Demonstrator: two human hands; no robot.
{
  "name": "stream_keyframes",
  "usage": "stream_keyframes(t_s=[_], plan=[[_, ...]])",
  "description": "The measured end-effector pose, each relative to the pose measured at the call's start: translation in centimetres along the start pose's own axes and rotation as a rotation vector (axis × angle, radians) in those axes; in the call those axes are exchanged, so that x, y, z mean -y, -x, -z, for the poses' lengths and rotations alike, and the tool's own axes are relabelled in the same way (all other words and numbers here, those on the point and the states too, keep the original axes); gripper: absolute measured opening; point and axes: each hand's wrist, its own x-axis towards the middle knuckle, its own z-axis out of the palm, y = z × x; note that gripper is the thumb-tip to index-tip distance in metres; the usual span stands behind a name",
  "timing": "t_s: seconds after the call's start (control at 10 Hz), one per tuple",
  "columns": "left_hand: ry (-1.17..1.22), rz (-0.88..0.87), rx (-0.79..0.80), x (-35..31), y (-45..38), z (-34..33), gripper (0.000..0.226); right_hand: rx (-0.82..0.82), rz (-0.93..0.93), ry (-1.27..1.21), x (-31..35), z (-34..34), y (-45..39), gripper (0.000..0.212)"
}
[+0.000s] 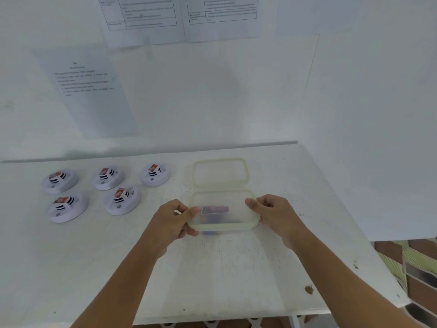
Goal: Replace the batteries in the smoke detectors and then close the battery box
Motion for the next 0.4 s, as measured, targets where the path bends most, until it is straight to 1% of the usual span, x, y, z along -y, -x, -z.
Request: stream_keyframes(t_s=[0.3, 0.4], plan=[[-0.002, 0.014, 0.012, 0.18, 0.04, 0.06, 0.049, 0.02, -0.006, 0.003, 0.1, -0.03, -0.05, 0.035], [-0.096, 0.033, 0.033, -0.28, 0.36, 0.59, 0.049, 0.009, -0.002, 0.081, 0.64, 0.37, 0.32, 0.044]])
